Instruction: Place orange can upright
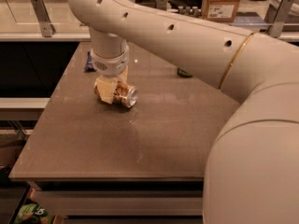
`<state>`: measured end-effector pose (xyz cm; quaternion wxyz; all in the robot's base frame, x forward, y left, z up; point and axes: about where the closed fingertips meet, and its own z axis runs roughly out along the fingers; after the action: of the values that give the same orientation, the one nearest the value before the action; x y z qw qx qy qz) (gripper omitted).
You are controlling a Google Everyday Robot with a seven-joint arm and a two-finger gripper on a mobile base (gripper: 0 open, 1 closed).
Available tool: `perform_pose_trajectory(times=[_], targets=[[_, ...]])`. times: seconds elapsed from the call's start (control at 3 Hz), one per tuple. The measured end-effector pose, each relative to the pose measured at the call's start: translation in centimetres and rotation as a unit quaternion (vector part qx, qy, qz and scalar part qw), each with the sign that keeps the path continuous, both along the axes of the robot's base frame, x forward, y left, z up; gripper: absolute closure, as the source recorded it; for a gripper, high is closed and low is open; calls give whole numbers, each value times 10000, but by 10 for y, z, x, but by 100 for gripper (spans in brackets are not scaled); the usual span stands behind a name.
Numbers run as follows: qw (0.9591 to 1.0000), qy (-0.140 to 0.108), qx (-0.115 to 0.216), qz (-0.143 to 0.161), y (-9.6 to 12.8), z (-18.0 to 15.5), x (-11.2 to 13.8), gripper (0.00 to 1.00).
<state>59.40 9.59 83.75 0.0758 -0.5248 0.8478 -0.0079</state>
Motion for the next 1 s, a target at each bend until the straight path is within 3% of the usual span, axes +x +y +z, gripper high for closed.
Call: perform_pose_trajectory(times=[0.33, 1.0], targets=[[9995, -167, 267, -1, -6, 1, 1, 100], [9937, -696, 871, -136, -36, 14, -10, 100]])
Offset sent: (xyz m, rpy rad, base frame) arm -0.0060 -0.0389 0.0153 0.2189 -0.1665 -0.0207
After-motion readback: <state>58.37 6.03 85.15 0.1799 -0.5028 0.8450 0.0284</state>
